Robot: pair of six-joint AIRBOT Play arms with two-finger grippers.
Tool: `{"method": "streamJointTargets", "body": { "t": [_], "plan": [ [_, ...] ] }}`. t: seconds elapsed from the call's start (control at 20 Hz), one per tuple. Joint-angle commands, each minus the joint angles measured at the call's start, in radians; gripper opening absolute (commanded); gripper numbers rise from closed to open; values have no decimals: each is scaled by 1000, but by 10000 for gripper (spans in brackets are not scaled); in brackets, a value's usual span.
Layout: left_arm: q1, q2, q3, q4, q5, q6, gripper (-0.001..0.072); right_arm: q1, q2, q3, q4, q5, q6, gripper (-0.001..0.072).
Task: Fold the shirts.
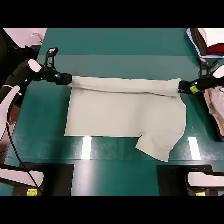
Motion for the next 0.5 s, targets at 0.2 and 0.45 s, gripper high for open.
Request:
{"method": "streamJointTargets", "body": {
  "t": [0.2, 0.45],
  "plan": [
    [56, 58, -19, 5, -200, -51, 642, -44, 58, -19, 100, 193, 3, 309],
    [203, 203, -89, -4, -505, 43, 643, -168, 240, -112, 104, 367, -31, 308]
  ]
}}
